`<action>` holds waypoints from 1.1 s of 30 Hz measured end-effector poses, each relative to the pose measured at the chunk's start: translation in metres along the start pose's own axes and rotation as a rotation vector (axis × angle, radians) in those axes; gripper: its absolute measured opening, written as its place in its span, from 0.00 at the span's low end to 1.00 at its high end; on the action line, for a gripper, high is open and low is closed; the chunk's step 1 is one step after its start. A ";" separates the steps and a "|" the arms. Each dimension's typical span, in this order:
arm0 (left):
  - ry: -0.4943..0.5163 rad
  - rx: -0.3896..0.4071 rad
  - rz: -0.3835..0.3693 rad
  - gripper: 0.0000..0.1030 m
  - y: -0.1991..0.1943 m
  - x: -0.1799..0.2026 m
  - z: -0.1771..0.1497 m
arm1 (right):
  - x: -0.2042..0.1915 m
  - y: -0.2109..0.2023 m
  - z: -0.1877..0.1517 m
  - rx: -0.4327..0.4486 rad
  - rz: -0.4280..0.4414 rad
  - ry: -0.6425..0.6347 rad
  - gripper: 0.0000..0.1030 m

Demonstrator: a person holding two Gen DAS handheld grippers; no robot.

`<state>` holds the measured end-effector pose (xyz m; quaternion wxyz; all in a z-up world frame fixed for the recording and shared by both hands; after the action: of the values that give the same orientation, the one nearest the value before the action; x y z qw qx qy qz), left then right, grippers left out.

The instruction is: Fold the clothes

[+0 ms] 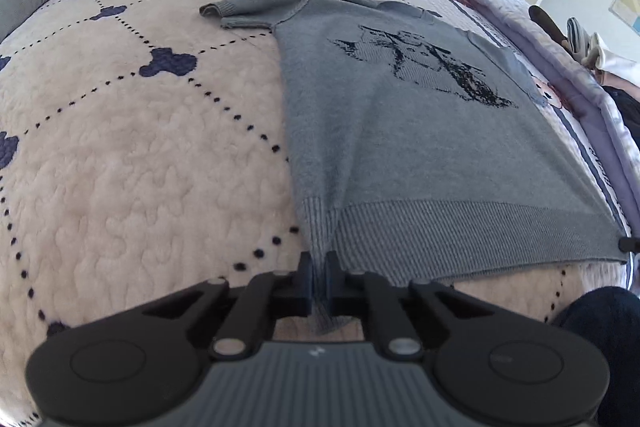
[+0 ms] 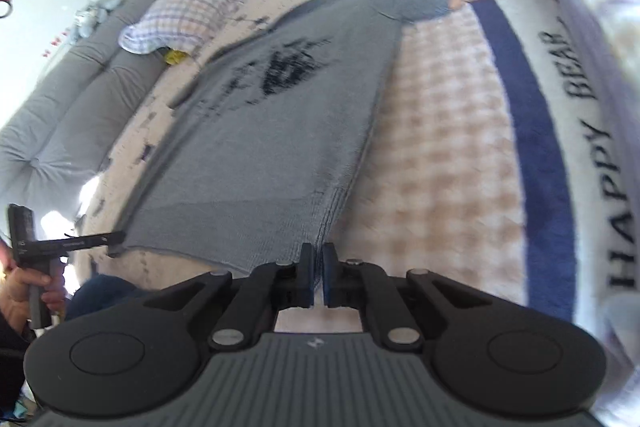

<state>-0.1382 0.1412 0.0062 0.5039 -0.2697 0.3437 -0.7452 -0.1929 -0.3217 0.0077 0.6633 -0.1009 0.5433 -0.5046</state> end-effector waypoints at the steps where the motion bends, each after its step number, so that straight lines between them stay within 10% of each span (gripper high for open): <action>1: 0.000 0.004 0.000 0.05 -0.002 0.001 0.001 | 0.002 0.001 -0.002 -0.001 -0.005 0.002 0.04; 18: 0.042 0.004 -0.021 0.06 -0.009 0.029 -0.011 | 0.005 -0.031 0.013 0.083 -0.092 -0.117 0.03; 33: 0.018 0.012 0.111 0.23 -0.025 -0.042 0.025 | 0.016 -0.024 0.046 0.135 -0.160 -0.139 0.11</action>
<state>-0.1193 0.1807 0.0385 0.5431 -0.2402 0.3581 -0.7205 -0.1701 -0.3641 0.0321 0.6621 -0.1339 0.4512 -0.5832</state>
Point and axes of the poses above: each gripper's, at about its wrist camera, not at the fingertips, and y roughly the way its jaws point, x to its right, z to its top, the point moved 5 cm from there along y, roughly the way its jaws point, and after that the axes turned 15 degrees about y, right-handed, at the moved point
